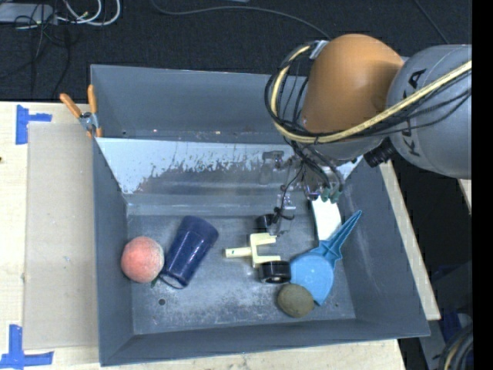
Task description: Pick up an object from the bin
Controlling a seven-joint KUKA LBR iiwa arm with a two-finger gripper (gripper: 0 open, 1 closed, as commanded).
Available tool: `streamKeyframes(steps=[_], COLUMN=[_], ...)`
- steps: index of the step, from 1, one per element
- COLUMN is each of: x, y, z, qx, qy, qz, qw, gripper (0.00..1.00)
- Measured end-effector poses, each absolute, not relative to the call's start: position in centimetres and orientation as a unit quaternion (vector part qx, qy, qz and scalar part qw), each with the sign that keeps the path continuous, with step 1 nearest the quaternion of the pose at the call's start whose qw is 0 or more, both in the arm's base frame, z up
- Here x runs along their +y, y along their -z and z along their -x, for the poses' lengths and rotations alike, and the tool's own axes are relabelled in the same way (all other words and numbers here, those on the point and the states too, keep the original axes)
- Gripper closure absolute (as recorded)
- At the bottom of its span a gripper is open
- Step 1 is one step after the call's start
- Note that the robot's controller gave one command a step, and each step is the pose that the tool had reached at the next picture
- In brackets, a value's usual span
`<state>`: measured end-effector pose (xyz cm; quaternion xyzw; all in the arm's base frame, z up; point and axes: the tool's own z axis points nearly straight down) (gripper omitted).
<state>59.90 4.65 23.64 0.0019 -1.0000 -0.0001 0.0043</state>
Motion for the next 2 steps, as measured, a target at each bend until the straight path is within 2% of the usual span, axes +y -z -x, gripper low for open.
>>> streamKeyframes(steps=[1, 2], x=[4.6, 3.0], y=[-24.1, -18.7], z=[-60.0, -60.1], qx=[-1.0, -0.999], qy=[0.0, 0.0], qz=[-0.001, -0.033], qw=[0.0, -0.001], gripper=[0.0, 0.0])
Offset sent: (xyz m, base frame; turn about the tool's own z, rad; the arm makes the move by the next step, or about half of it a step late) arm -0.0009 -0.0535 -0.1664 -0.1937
